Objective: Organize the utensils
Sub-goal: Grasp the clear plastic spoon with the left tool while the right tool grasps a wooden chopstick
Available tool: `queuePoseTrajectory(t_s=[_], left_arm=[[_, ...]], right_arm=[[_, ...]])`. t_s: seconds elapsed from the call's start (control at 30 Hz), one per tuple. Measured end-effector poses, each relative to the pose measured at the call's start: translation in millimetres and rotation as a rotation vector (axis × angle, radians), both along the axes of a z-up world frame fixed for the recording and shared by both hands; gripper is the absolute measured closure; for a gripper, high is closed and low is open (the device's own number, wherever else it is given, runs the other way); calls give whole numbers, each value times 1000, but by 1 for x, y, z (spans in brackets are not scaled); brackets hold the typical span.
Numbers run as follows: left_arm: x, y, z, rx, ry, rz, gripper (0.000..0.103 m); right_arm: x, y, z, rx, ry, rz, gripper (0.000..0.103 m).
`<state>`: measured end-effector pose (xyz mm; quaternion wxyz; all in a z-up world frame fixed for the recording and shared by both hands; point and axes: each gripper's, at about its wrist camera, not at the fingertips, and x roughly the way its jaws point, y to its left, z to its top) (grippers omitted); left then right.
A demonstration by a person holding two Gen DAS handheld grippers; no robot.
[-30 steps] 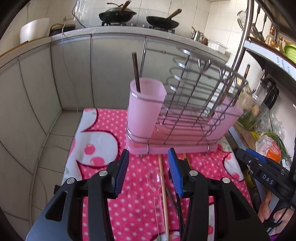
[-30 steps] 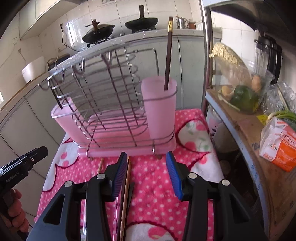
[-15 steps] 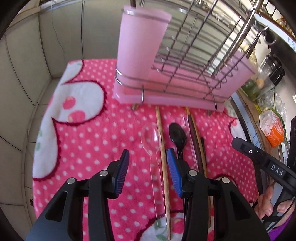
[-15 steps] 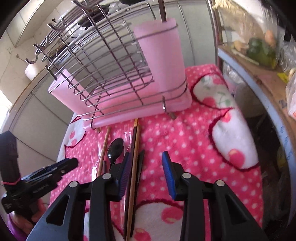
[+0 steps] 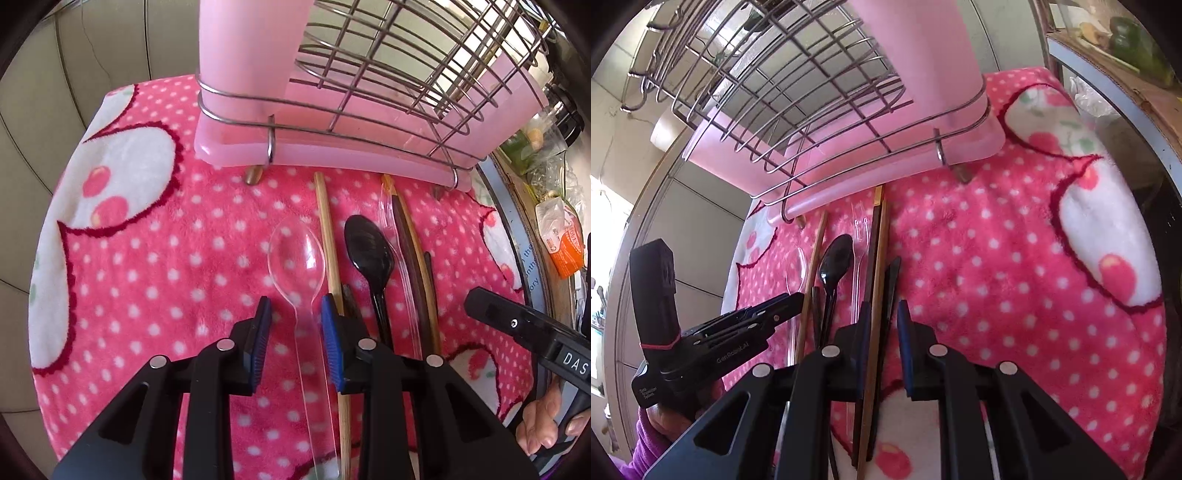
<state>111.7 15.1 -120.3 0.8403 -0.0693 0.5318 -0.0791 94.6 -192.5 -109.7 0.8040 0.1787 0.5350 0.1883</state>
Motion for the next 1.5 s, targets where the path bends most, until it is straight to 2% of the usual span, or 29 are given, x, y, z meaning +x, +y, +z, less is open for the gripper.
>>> queuePoseTrajectory(t_s=[0.03,0.1,0.17,0.2,0.47,0.67,0.77,1.03,1.27,1.4,1.5], left_arm=[[1,-1,0,11,-5,7,86],[3,1,-1,-1,-4,20,90],[2,6,1,-5,-10,41,100],[1,10,1,-8,-10,53,100],[-5,39,6,-34,3,118,100],[-4,49,2,-48,42,97,100],[-2,49,3,-44,56,81,100],[10,41,5,-39,96,32,93],[32,27,10,-35,138,-15,86],[45,24,8,-37,173,-20,85],[54,22,7,-31,184,-22,84]], right_arm=[[2,4,0,-10,-2,6,89],[6,9,-1,-21,-9,10,87],[12,14,-2,-36,-14,17,87],[15,16,-3,-43,-15,20,87],[52,31,-16,-84,4,41,87],[71,36,-28,-25,45,92,89],[72,35,-30,10,56,103,95],[58,-3,-17,35,57,40,95],[54,-22,-9,-65,75,38,93],[55,-14,-12,-126,87,70,91],[56,-8,-21,-132,112,76,90]])
